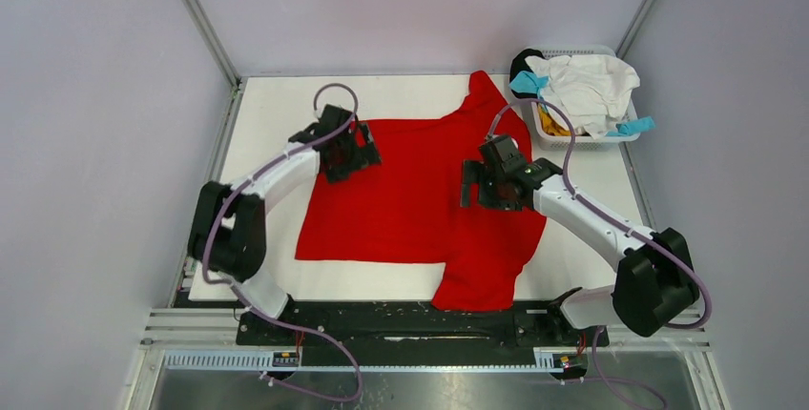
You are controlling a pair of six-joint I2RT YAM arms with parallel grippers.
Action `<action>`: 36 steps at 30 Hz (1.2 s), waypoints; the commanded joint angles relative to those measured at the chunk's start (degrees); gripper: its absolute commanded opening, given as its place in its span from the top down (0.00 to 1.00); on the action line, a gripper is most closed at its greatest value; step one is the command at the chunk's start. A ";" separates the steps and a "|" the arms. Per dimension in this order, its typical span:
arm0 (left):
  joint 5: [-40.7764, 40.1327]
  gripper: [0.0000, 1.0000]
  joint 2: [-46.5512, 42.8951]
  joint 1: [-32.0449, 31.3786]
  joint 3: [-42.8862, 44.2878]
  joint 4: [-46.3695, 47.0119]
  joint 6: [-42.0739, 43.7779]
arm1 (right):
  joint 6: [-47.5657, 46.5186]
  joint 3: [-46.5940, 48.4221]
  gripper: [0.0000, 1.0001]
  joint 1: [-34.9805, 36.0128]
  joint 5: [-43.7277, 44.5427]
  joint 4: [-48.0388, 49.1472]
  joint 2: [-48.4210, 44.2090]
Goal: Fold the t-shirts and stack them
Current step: Flatten out the tshirt
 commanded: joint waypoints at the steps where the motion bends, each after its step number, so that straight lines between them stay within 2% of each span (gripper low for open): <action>1: -2.50 0.01 10.23 7.26 10.70 4.13 0.25 | -3.54 -2.34 0.01 -0.90 -2.72 12.69 0.94; 5: -4.57 0.01 18.55 10.59 18.70 3.54 0.02 | -4.97 -3.91 0.00 -0.86 -6.43 20.34 3.76; 12: -5.81 0.03 27.23 13.16 27.61 4.17 -0.08 | -7.10 0.15 0.01 -0.86 -10.89 22.88 12.01; 22: -8.01 0.30 34.69 15.85 35.87 2.38 0.17 | -9.46 -0.14 0.02 -0.86 -9.62 21.23 15.84; 27: -7.85 0.33 35.43 16.37 36.13 2.11 0.50 | -10.36 0.03 0.02 -0.98 -7.93 20.80 16.44; 36: -9.52 0.52 37.06 16.85 38.32 1.79 0.03 | -10.65 1.56 0.03 -1.03 -7.52 20.21 18.68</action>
